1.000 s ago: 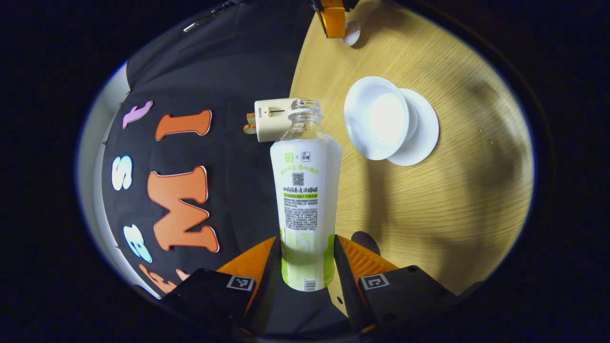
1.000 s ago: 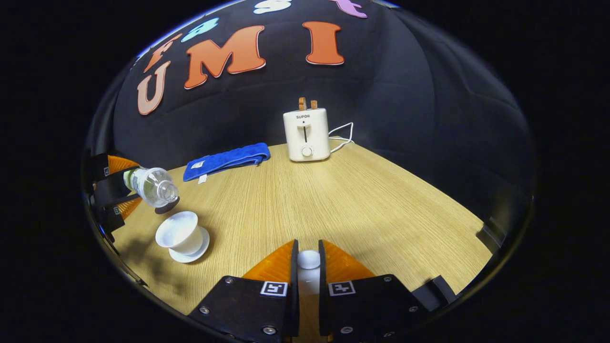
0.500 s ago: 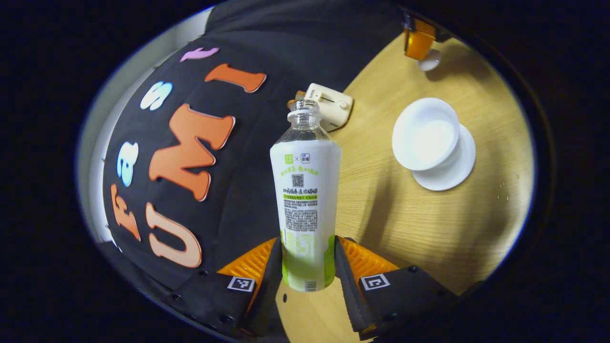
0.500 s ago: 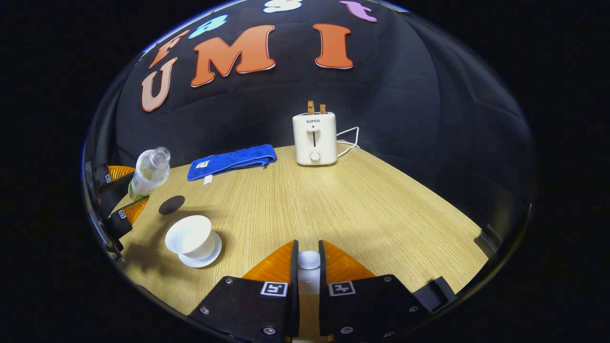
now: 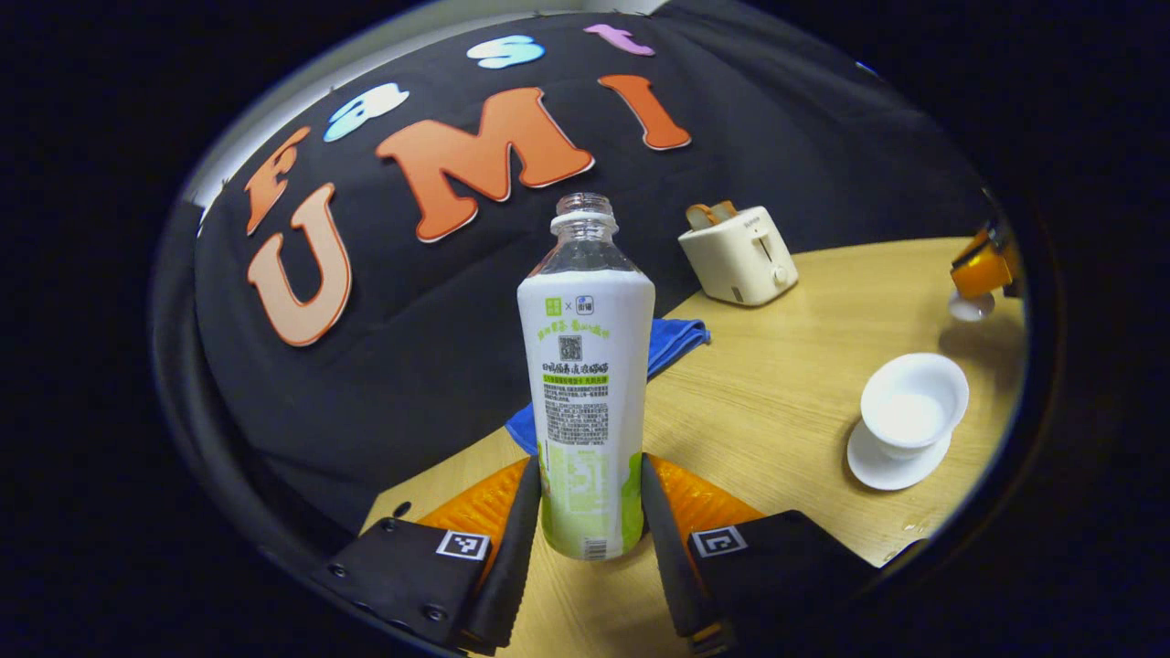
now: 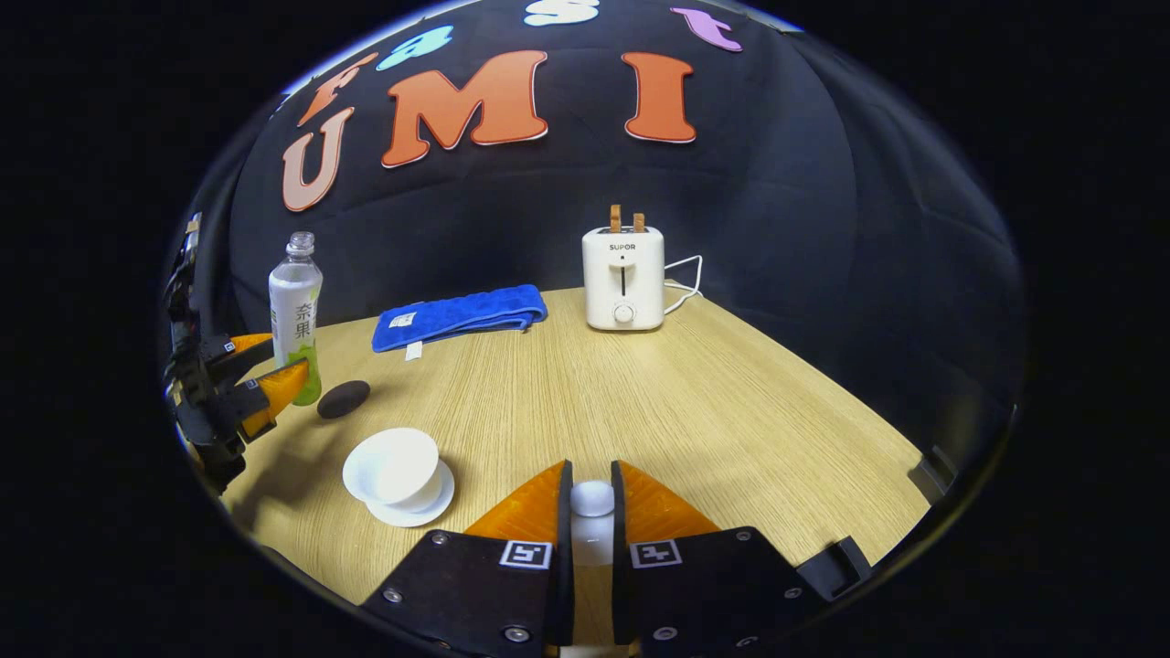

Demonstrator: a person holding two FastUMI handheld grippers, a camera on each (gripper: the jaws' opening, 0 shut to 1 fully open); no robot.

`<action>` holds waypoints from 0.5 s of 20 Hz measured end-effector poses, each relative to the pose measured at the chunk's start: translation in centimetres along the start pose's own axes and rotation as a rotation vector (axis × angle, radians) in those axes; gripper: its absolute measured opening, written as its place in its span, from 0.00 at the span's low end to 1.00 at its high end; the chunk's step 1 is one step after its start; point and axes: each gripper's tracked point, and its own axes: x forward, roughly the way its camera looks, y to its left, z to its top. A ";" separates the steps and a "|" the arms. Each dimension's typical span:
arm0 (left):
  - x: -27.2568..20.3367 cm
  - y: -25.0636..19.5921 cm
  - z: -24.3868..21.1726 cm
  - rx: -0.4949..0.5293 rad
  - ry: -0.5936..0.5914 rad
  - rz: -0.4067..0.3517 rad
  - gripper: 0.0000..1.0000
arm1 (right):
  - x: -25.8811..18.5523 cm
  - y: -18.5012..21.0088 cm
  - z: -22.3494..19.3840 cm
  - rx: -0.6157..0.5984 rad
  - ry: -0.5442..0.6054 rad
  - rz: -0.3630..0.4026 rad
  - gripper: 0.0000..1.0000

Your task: Open the teacup lid with one hand, grasp the water bottle and pour water into the teacup with the other hand; after pouring, place the water bottle on the coaster and then close the teacup lid.

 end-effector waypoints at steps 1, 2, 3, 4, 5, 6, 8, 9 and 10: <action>0.4 0.2 -0.2 -0.058 -0.006 -0.011 0.61 | 0.0 0.1 0.1 0.001 -0.003 0.001 0.17; 0.7 0.5 -0.2 -0.128 -0.019 -0.012 0.61 | -0.1 0.0 0.2 0.000 -0.004 0.001 0.17; 1.0 0.6 -0.3 -0.198 -0.027 -0.022 0.62 | -0.2 0.1 0.1 -0.002 -0.003 0.003 0.17; 1.4 0.6 -0.4 -0.266 -0.035 -0.030 0.65 | -0.1 0.2 0.0 -0.003 -0.002 0.005 0.17; 1.8 0.7 -0.5 -0.325 -0.042 -0.029 0.62 | -0.1 0.3 0.0 -0.006 -0.001 0.008 0.17; 2.0 1.0 -0.7 -0.368 -0.049 -0.024 0.62 | -0.1 0.4 0.1 -0.008 0.000 0.009 0.17; 2.2 1.5 -1.1 -0.409 -0.061 0.002 0.63 | -0.1 0.3 0.2 -0.007 -0.002 0.009 0.17; 2.5 2.2 -1.3 -0.420 -0.069 0.015 0.63 | -0.1 0.2 0.2 -0.003 -0.004 0.006 0.17; 2.9 2.5 -1.5 -0.433 -0.074 0.020 0.63 | -0.1 0.1 0.2 0.000 -0.006 0.003 0.17</action>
